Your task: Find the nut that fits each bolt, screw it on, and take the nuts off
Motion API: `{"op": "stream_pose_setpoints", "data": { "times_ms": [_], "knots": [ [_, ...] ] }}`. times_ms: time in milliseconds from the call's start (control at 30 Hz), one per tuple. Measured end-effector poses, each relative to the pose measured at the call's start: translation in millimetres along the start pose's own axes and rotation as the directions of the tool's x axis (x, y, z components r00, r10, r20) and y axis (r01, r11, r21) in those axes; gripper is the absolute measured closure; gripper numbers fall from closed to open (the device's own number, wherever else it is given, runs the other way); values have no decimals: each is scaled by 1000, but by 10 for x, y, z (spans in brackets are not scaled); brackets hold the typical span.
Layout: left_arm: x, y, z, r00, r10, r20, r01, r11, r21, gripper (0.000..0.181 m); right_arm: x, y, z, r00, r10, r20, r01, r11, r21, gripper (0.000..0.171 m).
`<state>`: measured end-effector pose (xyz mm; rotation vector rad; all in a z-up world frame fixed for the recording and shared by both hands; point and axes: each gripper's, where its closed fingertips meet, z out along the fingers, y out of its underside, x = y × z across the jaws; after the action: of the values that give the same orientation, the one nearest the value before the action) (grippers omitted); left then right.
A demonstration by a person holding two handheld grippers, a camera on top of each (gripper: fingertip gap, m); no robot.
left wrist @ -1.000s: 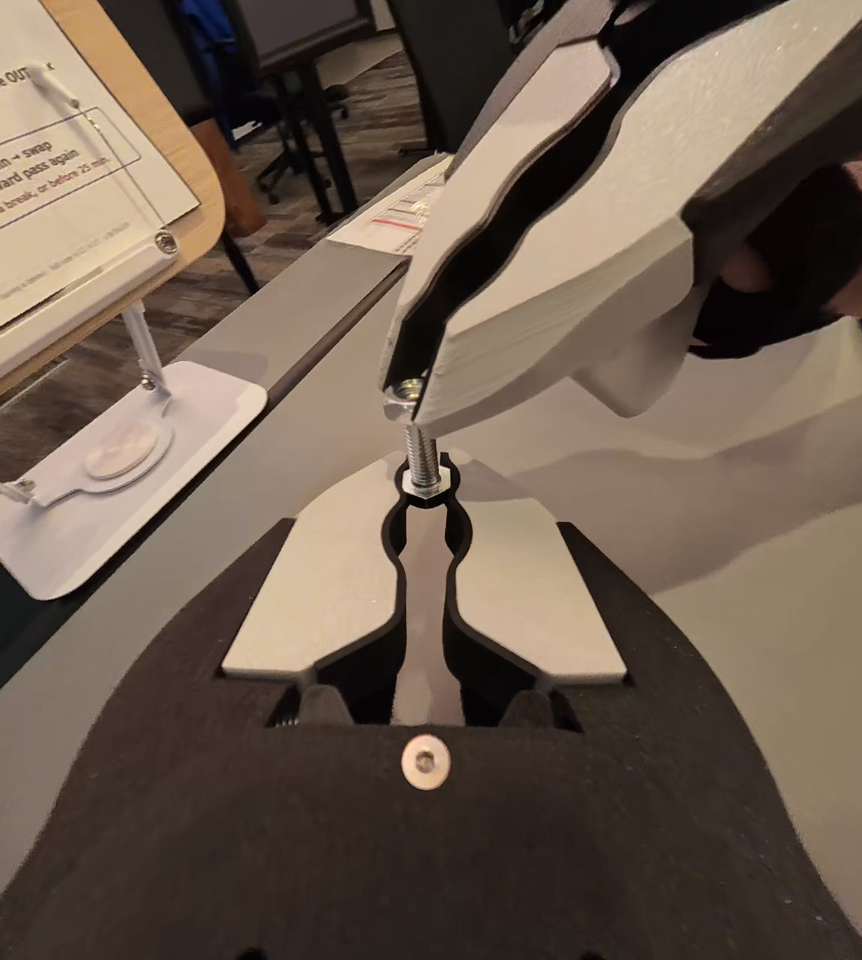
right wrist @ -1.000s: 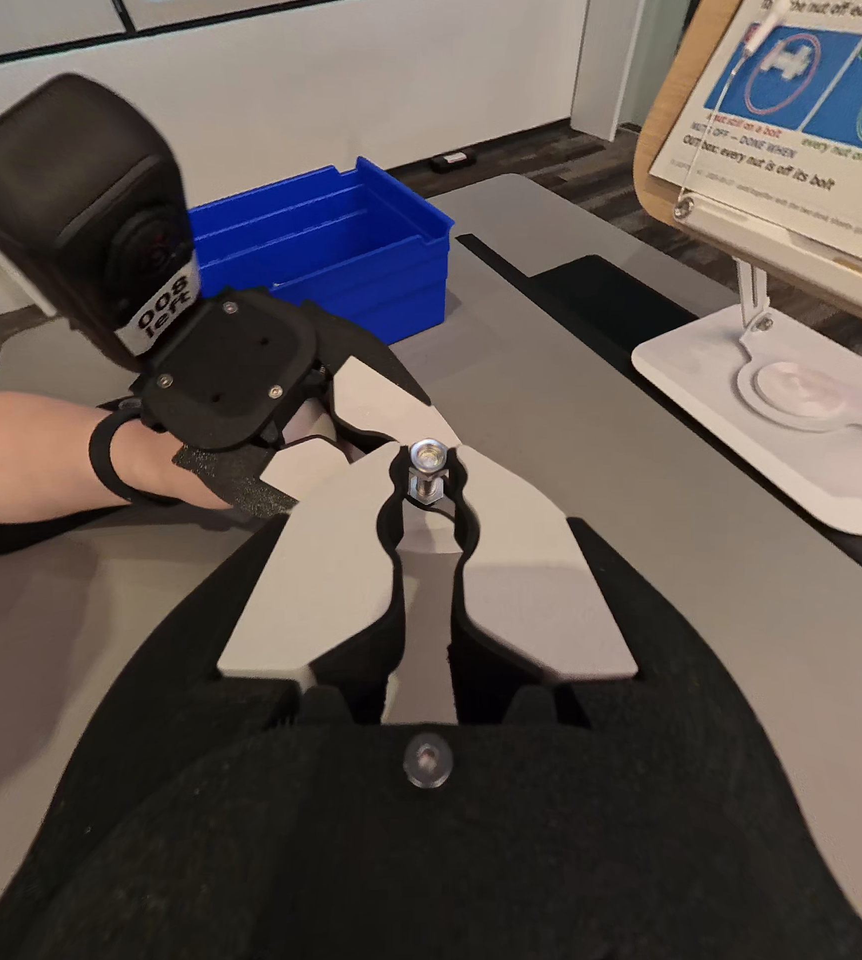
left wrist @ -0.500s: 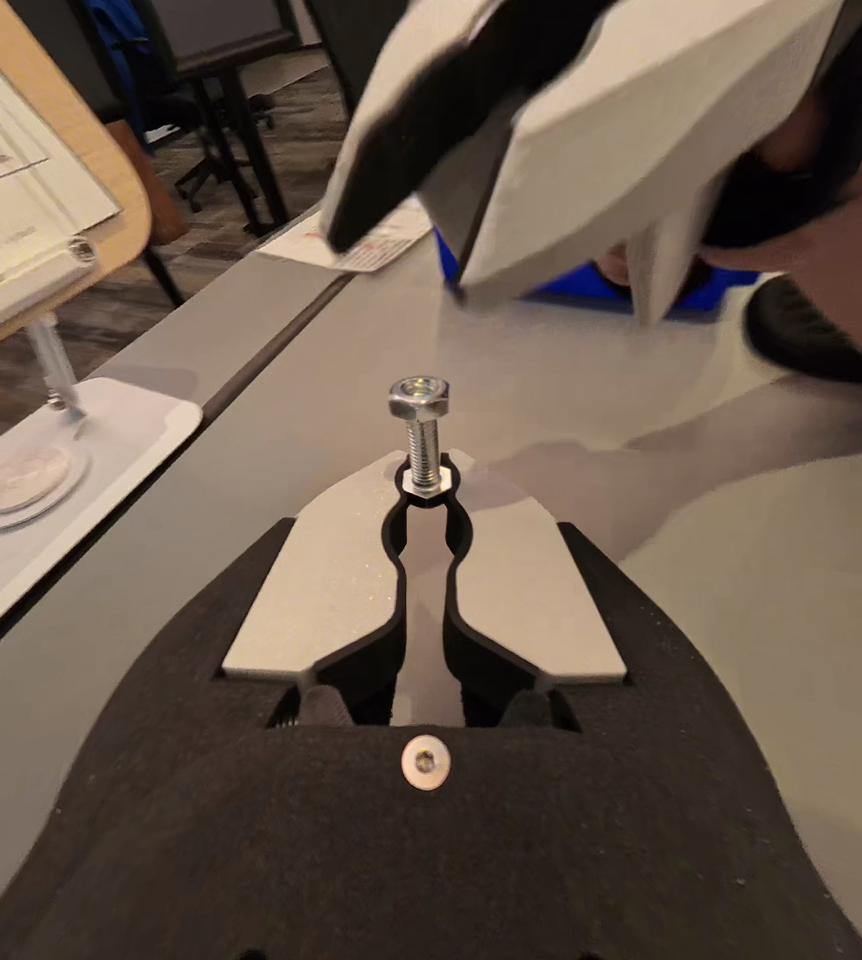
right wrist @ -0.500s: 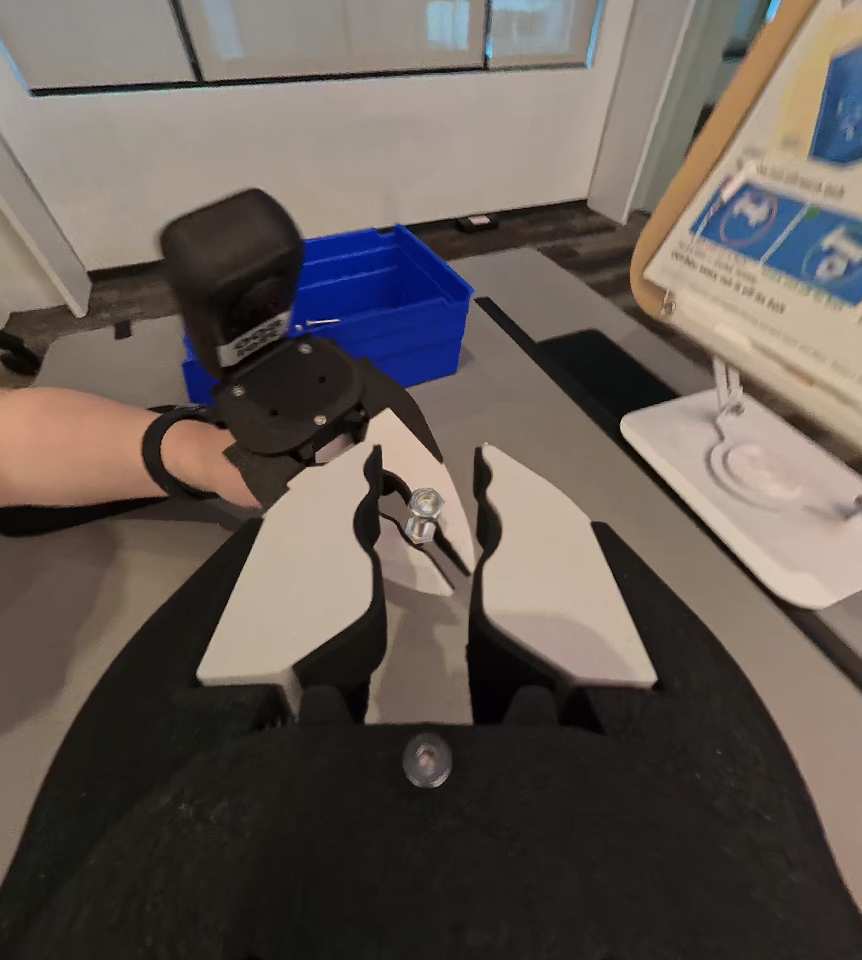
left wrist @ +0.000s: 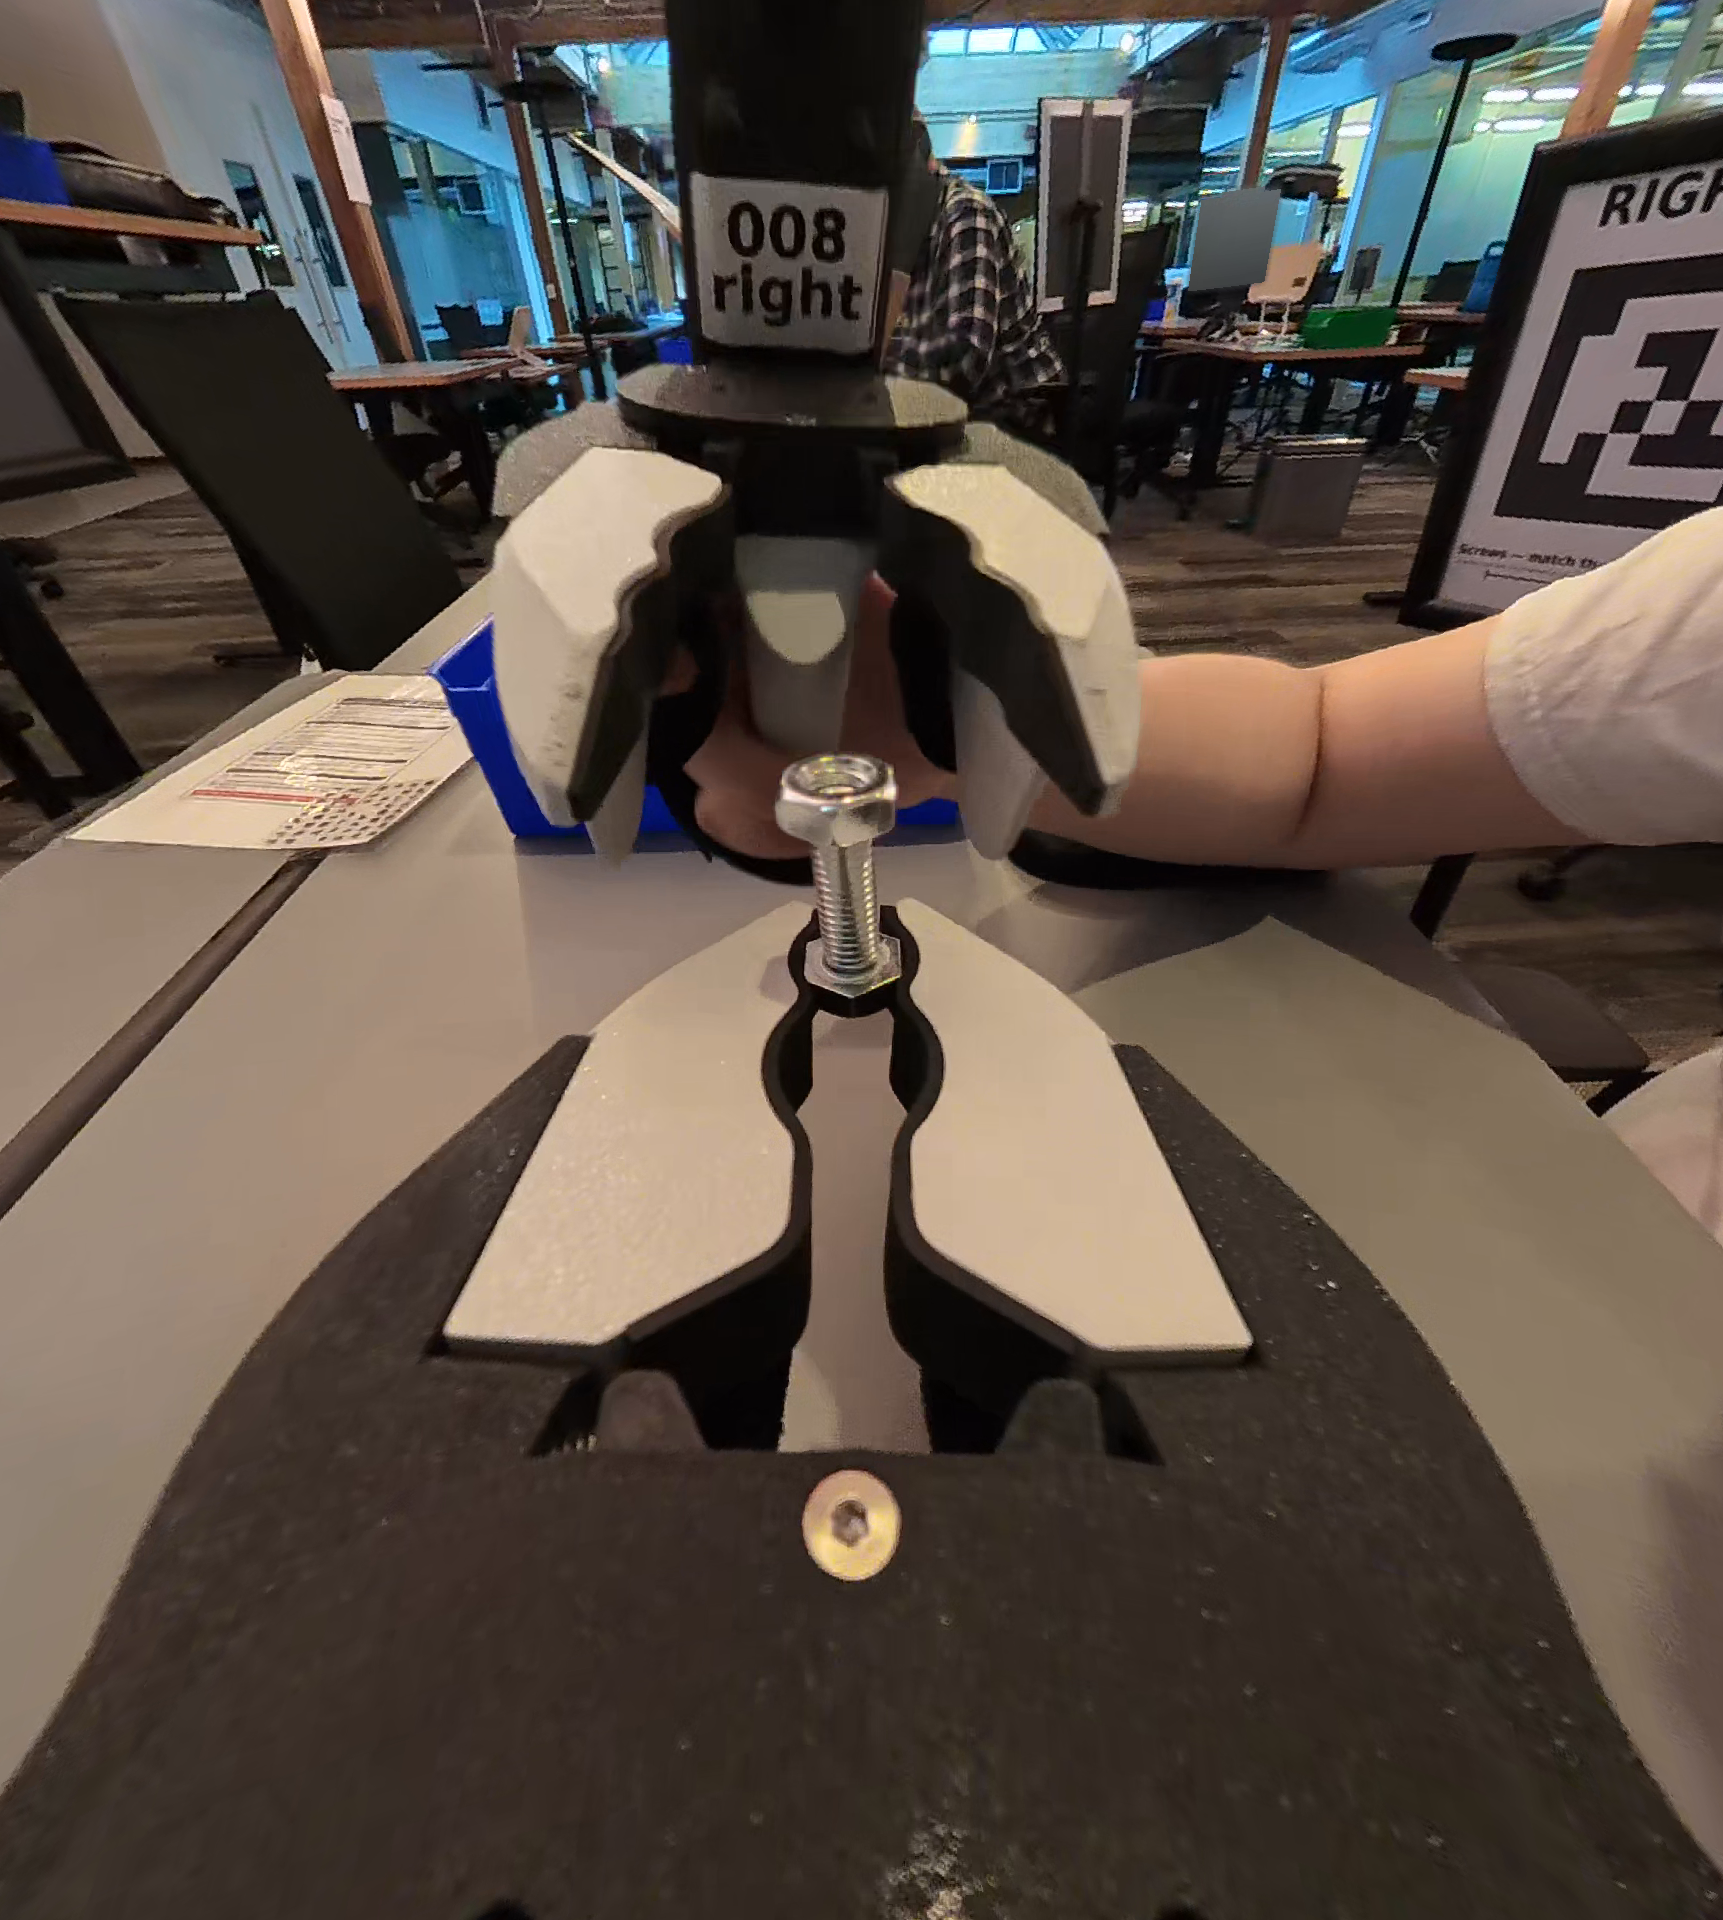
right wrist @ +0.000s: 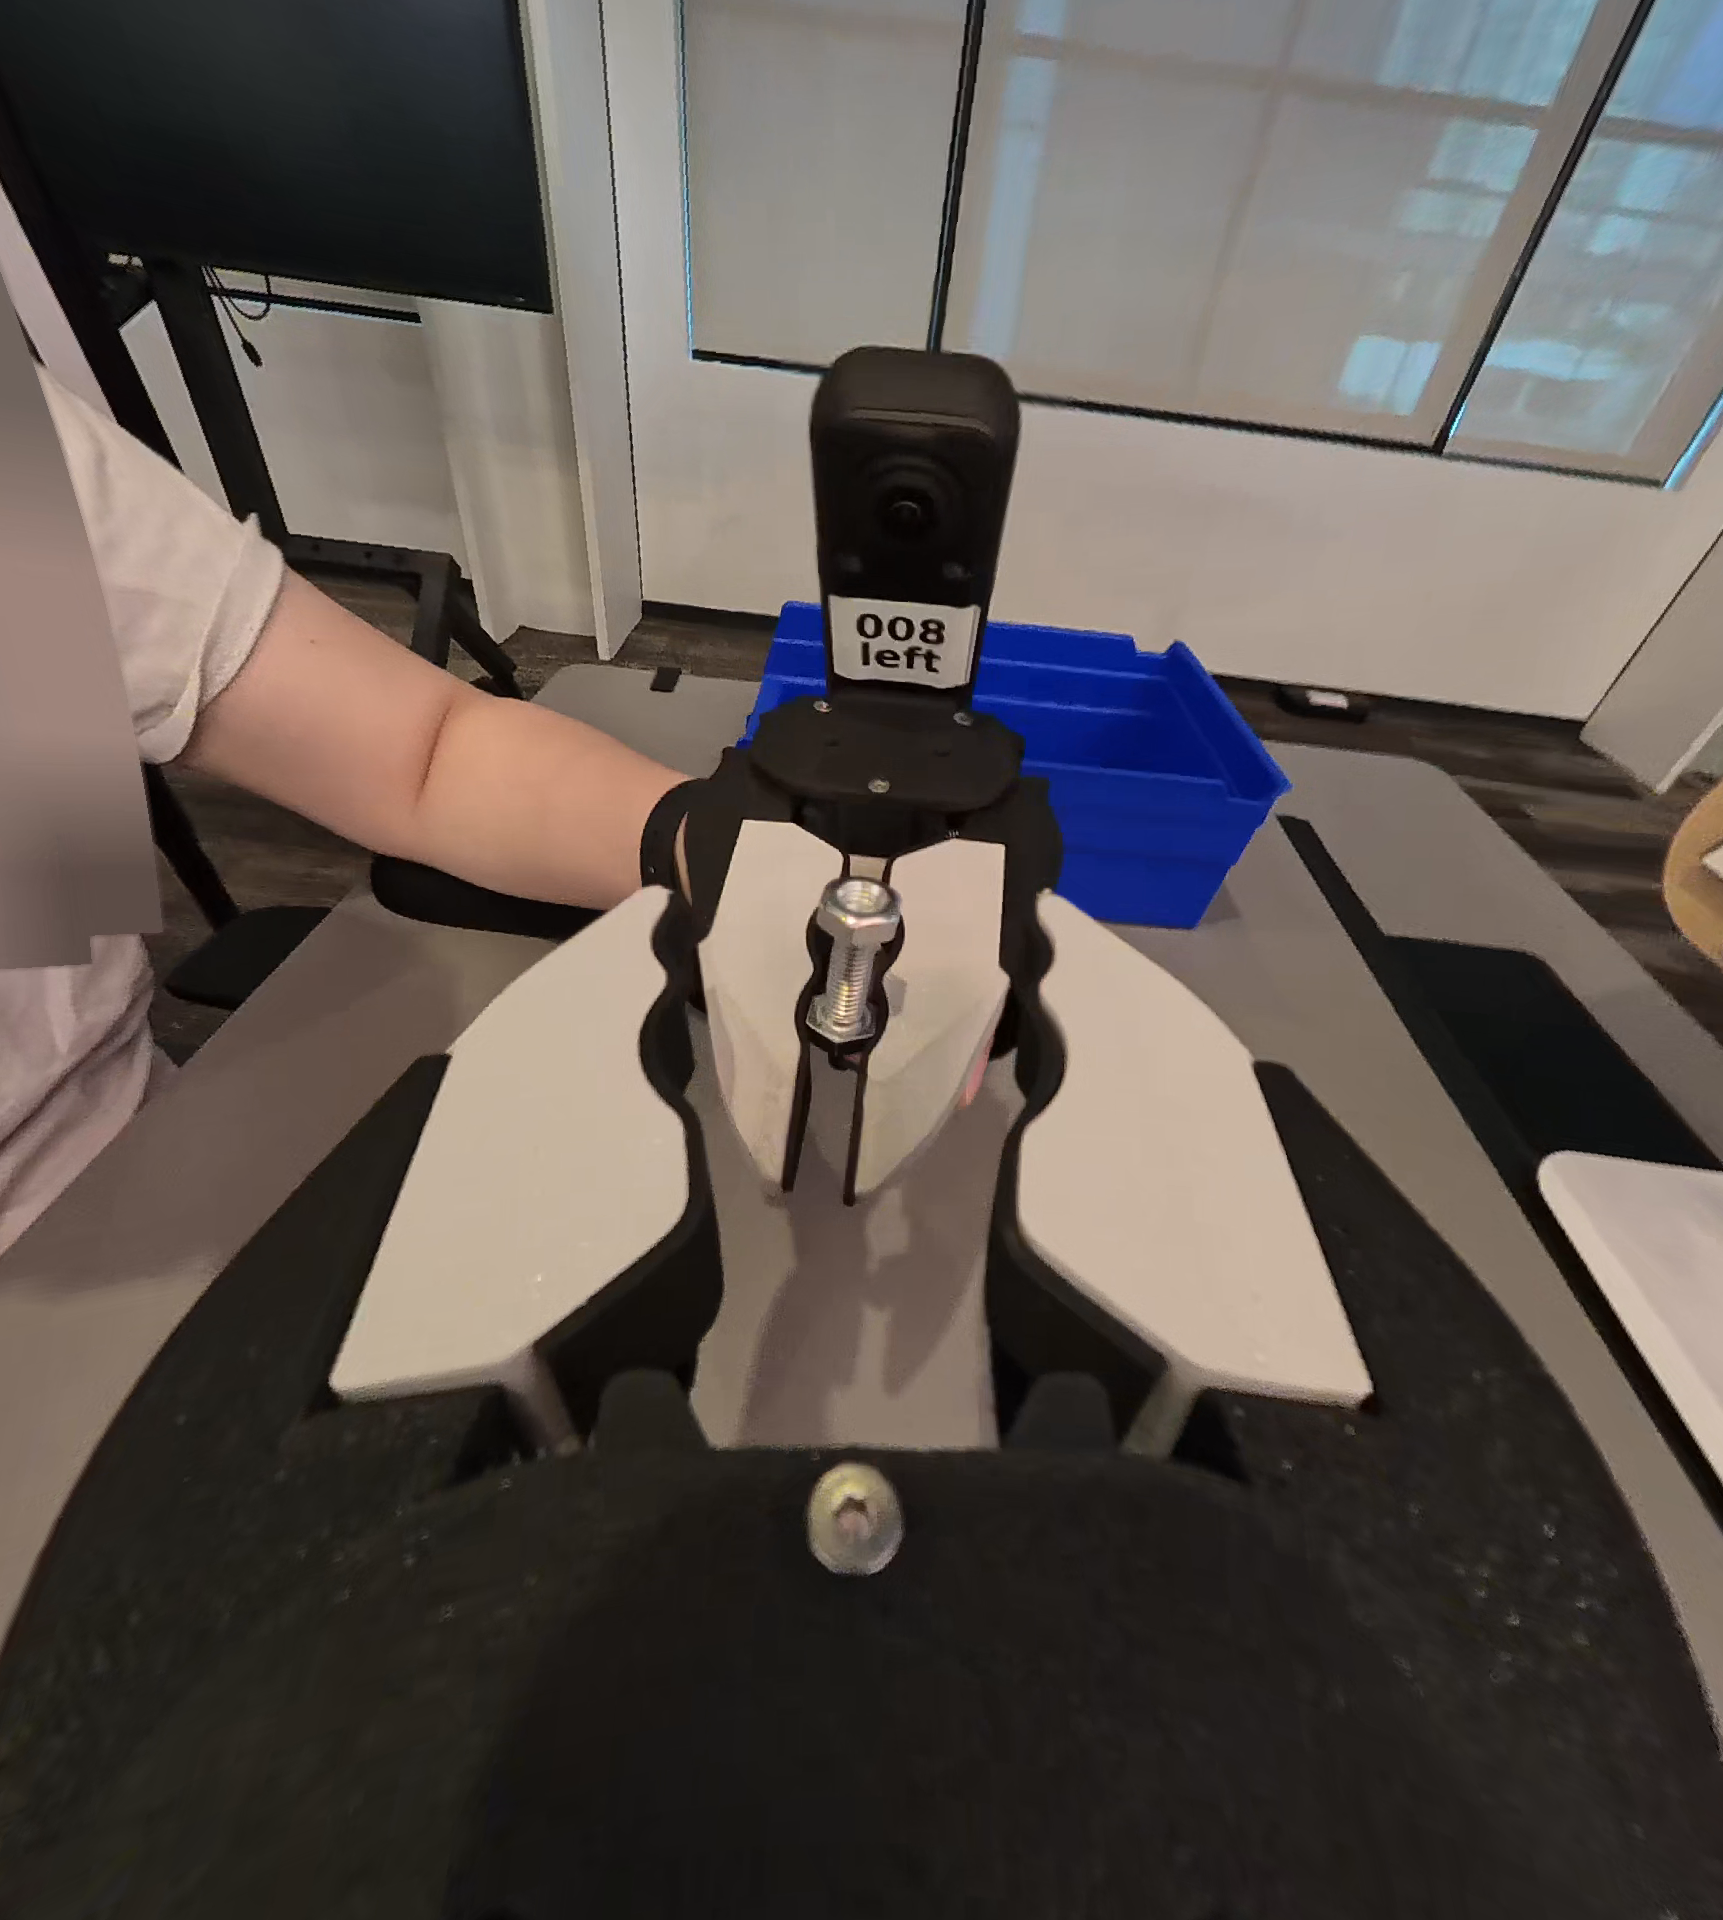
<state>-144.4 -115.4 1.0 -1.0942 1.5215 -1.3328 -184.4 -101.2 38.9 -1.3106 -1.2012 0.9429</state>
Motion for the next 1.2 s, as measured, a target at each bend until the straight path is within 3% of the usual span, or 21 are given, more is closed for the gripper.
{"op": "stream_pose_setpoints", "data": {
  "times_ms": [133,433,1200],
  "knots": [
    [24,13,20,1000,12,2,-12,999,-30,172,-16,-25,46,999,-25,-36,27,999,38,99],
    [-3,-36,-4,1000,-26,13,26,1000,-13,172,-145,-29,153,999,-54,-4,54,998,30,107],
    [-72,-41,-30,998,-44,44,44,999,-10,172,-139,41,248,996,-81,-38,81,997,-8,97]
  ]
}}
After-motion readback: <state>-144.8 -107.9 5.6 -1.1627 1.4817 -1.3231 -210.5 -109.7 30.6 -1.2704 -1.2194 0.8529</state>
